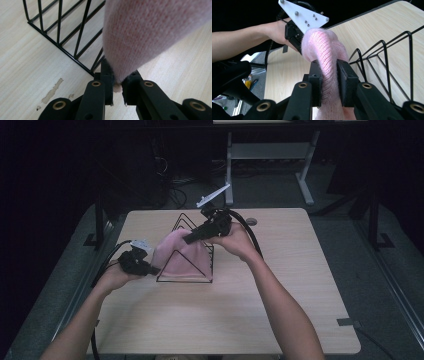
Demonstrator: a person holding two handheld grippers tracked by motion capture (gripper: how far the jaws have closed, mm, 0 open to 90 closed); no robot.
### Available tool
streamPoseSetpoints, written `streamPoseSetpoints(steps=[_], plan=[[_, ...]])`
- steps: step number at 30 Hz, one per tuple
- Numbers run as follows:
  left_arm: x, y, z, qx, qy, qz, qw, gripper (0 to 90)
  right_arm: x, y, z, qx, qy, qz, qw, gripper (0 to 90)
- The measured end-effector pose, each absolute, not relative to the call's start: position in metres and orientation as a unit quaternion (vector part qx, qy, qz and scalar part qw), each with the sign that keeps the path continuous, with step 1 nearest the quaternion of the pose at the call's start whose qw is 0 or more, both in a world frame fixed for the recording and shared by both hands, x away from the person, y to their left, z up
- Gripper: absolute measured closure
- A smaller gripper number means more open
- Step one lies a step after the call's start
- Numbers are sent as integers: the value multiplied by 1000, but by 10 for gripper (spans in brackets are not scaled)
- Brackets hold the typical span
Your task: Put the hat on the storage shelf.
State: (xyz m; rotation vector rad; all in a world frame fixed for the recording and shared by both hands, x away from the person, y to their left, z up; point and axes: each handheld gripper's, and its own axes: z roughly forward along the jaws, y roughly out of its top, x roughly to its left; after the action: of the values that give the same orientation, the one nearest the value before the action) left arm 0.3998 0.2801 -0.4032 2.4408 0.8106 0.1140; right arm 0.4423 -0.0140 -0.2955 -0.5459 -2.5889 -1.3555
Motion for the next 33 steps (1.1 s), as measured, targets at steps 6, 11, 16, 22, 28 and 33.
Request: streamPoseSetpoints(steps=[6, 11, 16, 22, 28, 33], plan=[[403, 278, -410, 917, 299, 43, 260, 810, 442, -12, -301, -183, -874, -441, 96, 718], [403, 280, -418, 914, 309, 37, 260, 810, 442, -12, -306, -181, -876, -437, 96, 688], [404, 284, -426, 912, 316, 33, 258, 810, 442, -12, -309, -185, -875, -435, 107, 676], [405, 283, -429, 913, 318, 34, 254, 779, 441, -11, -313, -176, -876, -436, 108, 753], [402, 291, -419, 907, 310, 28, 283, 677, 442, -9, -315, -176, -876, -436, 110, 772], [401, 290, -419, 909, 308, 24, 281, 807, 441, -6, -314, -174, -876, -437, 106, 781]])
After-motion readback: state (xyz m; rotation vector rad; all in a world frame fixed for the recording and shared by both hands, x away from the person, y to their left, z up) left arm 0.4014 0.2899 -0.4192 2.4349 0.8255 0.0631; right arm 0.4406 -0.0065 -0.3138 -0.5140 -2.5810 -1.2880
